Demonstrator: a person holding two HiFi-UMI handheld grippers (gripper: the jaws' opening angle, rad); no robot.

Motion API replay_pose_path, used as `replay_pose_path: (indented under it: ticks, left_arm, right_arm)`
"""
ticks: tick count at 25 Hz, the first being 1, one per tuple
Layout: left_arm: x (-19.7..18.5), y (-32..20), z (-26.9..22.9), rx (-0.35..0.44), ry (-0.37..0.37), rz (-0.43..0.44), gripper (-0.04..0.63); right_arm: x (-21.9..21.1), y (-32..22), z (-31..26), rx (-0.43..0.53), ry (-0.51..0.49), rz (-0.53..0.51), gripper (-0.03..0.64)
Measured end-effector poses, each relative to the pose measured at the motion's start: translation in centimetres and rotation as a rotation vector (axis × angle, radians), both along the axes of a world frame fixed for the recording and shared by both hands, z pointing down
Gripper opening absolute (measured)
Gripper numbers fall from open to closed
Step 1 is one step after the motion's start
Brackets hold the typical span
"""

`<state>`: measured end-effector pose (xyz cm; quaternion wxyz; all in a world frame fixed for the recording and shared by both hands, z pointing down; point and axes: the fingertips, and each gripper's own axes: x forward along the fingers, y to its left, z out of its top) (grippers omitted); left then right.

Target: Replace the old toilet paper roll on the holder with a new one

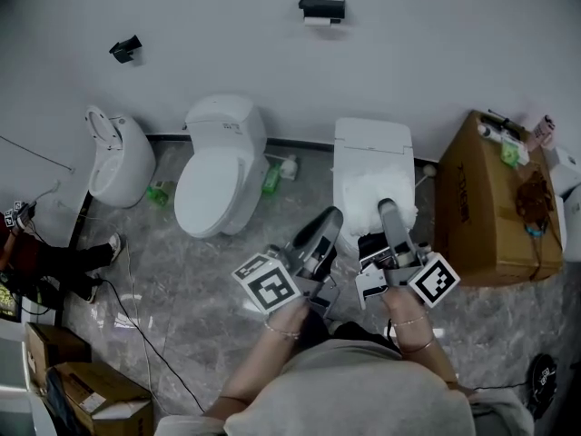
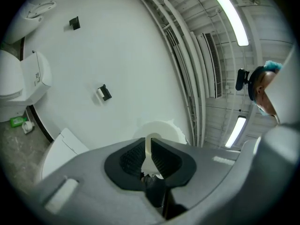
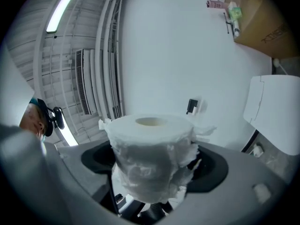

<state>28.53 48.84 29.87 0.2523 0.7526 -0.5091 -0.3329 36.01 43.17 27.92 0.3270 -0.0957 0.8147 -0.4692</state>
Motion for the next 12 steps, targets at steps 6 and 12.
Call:
replay_pose_path:
  ticks: [6, 12]
  left_arm:
    - [-8.2, -4.8, -0.4, 0.025, 0.01, -0.016, 0.021]
    - [-18.2, -11.0, -2.1, 0.051, 0.011, 0.041, 0.021]
  right_arm:
    - [-7.2, -4.6, 0.2, 0.008, 0.003, 0.014, 0.44]
    - [-16.4, -10.7, -1.2, 0.028, 0.004, 0.072, 0.44]
